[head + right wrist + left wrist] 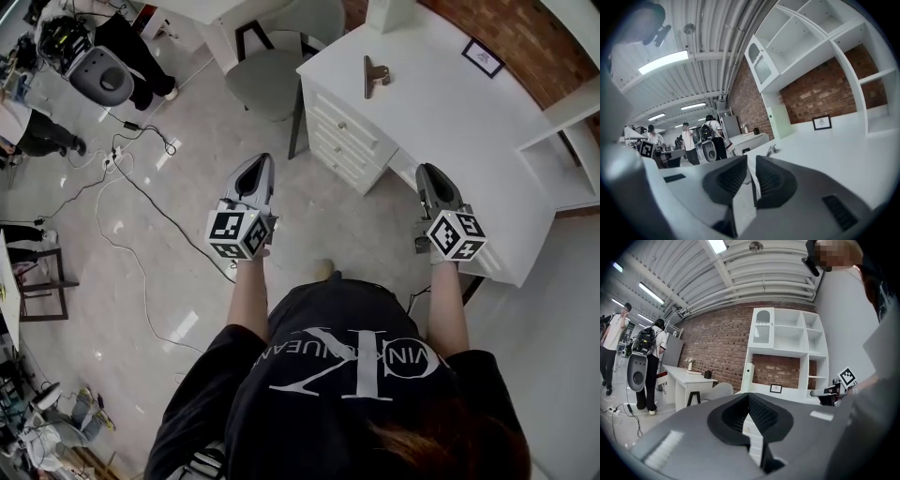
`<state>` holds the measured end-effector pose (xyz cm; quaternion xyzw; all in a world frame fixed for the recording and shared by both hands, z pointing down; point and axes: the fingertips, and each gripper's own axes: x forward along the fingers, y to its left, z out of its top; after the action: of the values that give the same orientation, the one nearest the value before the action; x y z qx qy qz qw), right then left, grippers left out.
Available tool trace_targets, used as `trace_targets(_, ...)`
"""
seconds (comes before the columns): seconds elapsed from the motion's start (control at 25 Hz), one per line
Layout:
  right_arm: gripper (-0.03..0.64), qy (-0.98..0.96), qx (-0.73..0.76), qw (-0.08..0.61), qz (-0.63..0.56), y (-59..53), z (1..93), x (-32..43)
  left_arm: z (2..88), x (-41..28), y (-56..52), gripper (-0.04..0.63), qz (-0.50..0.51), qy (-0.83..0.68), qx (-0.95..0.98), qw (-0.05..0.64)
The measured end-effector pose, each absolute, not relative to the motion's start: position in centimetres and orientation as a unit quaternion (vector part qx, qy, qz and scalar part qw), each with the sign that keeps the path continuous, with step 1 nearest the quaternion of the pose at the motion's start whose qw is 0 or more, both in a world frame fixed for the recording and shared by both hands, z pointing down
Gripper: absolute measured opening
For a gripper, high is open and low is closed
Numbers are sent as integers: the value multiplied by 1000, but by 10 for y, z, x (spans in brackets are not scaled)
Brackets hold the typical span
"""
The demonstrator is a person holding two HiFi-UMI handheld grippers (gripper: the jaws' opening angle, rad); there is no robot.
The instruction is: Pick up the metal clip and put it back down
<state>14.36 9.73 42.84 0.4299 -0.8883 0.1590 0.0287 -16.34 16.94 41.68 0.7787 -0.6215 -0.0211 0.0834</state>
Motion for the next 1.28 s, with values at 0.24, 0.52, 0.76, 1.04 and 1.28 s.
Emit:
trace_targets(0.24,17,-882,438,28,172,83,432,131,424,-176,154,11,-21,-615,783,91)
trace_targets(0.52,17,-875,445,34,189,62,439,128,437,-169,131,11,-16,-600,793,106)
trace_targets(0.76,17,-880,430,40,195,26,448,116,443,-172,95,11,-12,-598,795,105)
trace_targets(1.04,17,-879,424,49,211,-38,453,102,441,-176,30,11,-10,-594,798,104)
trace_targets(1.28,17,-877,419,63,228,-85,462,97,444,-164,-22,11,-10,-580,807,107)
